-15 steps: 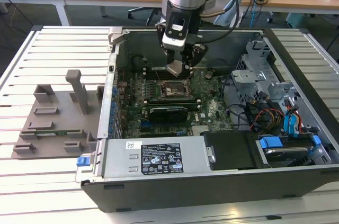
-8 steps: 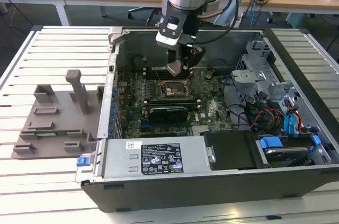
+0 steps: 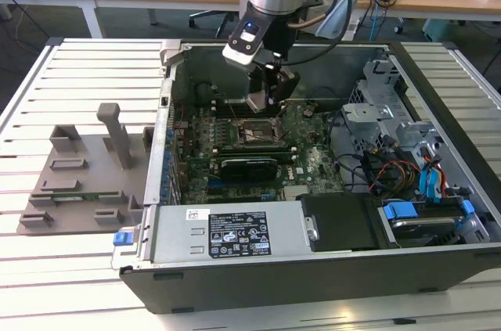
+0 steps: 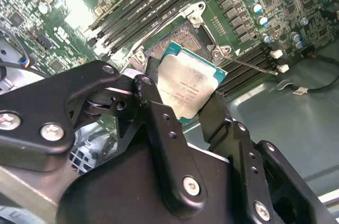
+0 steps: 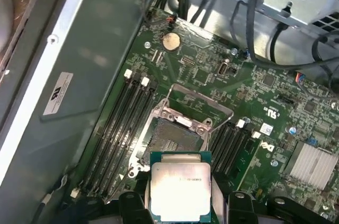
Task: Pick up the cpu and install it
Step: 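Place the cpu into insertion slot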
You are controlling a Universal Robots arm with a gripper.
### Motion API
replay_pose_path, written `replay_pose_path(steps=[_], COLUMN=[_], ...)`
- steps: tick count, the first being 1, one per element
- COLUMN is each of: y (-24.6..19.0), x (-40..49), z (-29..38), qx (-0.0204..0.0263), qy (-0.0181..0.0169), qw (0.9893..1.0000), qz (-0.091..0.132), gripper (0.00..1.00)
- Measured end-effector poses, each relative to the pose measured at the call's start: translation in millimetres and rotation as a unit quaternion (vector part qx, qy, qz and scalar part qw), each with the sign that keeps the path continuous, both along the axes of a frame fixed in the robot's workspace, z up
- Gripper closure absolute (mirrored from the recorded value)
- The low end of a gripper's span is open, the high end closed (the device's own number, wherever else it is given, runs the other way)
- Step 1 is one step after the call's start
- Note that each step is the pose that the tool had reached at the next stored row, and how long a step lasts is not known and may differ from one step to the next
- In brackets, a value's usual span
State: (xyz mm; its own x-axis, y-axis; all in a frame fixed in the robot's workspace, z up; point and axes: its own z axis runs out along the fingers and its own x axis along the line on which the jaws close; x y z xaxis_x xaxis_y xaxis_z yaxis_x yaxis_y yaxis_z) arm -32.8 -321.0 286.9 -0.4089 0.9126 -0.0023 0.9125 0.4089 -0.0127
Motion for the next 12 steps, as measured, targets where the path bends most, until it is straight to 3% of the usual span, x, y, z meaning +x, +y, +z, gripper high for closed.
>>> replay_pose_path(steps=[4,12], y=[0.0,0.0], x=[0.0,0.0], z=[-0.3,-0.7], qx=[-0.0015,-0.0017], qy=[0.0,0.0], qw=[0.9998,0.9981], qz=[-0.019,-0.062], gripper=[0.45,0.45])
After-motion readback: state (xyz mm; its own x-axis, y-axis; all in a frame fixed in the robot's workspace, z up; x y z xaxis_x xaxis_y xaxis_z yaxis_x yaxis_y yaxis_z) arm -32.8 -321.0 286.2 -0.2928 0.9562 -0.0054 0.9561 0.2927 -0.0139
